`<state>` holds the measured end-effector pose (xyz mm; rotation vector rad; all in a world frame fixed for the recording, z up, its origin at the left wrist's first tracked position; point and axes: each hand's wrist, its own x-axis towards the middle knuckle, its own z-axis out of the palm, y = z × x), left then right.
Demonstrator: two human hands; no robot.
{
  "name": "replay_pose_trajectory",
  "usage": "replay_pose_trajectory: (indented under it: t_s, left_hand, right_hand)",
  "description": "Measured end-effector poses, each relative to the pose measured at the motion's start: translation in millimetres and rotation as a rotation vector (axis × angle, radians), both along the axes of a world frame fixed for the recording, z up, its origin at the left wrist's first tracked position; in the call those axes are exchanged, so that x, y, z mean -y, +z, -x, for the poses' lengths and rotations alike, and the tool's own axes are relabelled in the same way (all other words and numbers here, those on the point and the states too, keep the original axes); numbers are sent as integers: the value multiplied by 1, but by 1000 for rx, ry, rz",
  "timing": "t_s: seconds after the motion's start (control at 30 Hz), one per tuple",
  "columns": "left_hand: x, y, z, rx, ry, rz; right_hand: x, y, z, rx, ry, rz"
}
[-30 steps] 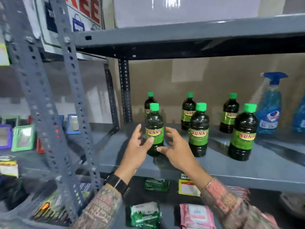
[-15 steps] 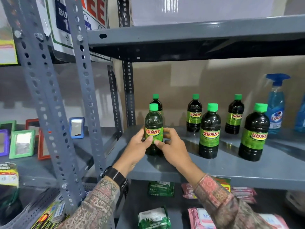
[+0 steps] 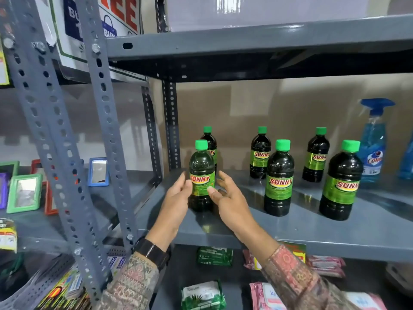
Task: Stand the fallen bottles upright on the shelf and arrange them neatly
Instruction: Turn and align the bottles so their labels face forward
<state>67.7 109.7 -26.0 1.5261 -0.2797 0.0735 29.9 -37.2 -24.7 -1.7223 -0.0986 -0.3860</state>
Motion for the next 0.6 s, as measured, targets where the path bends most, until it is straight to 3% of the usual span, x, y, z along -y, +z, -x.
replay_pose_trajectory:
  t_s: [0.17, 0.27, 0.4, 0.5, 0.6]
  left_hand:
    - [17, -17, 40, 502, 456, -241]
    - [43, -16, 56, 617, 444, -268]
    - [98, 3, 57, 330, 14, -238]
    - [136, 13, 52, 120, -225, -182]
    - [159, 14, 49, 68, -276, -128]
  right_hand:
    - [53, -8, 53, 161, -20, 24]
    - [89, -6, 82, 327, -184, -3]
    - [130, -2, 86, 402, -467, 37]
    - [154, -3, 74, 203, -438, 125]
    - [164, -4, 62, 84, -381, 156]
